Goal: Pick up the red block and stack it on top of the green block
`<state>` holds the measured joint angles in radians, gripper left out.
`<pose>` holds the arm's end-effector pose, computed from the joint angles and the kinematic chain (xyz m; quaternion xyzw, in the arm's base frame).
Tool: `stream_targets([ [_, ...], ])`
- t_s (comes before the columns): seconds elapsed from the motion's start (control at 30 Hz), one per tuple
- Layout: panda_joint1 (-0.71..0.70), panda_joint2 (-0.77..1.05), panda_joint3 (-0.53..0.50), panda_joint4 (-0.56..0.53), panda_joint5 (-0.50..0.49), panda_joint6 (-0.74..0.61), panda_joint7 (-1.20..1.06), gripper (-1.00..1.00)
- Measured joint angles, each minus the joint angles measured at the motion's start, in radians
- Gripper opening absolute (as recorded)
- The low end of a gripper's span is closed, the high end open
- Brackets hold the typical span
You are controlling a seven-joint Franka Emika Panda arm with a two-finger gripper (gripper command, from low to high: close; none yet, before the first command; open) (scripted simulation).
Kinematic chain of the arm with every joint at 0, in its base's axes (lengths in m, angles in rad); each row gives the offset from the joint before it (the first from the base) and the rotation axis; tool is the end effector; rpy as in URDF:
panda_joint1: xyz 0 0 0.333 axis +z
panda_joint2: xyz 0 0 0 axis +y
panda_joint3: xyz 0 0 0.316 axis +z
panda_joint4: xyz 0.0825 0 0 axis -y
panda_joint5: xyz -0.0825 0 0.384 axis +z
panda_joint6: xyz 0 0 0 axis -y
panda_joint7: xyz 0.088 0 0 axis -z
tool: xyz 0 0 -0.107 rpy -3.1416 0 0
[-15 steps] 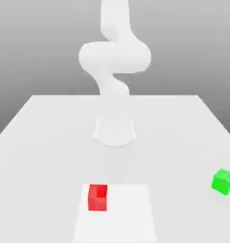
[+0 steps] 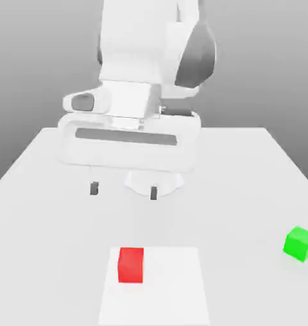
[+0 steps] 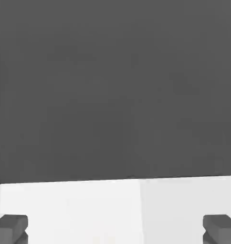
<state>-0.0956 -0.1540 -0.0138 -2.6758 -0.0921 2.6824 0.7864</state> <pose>0.4249 -0.0436 0.3016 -0.9146 0.3956 -0.0831 0.0053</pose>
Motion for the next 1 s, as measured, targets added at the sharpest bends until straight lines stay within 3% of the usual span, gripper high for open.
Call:
stream_targets([
  [0.13, -0.003, 0.141, -0.01, -0.081, 0.072, 0.09, -0.069, 0.0],
  [0.33, -0.012, 0.354, 0.003, -0.071, 0.106, 0.266, -0.095, 0.0],
  [0.37, -0.013, 0.387, 0.005, -0.067, 0.107, 0.294, -0.097, -1.0],
  [0.6, -0.016, 0.394, 0.007, -0.066, 0.105, 0.3, -0.095, -1.0],
  [0.8, -0.022, 0.204, 0.01, -0.094, 0.095, 0.138, -0.088, -1.0],
  [1.0, 0.133, 0.175, 0.109, -0.051, 0.086, 0.064, -0.129, -1.0],
])
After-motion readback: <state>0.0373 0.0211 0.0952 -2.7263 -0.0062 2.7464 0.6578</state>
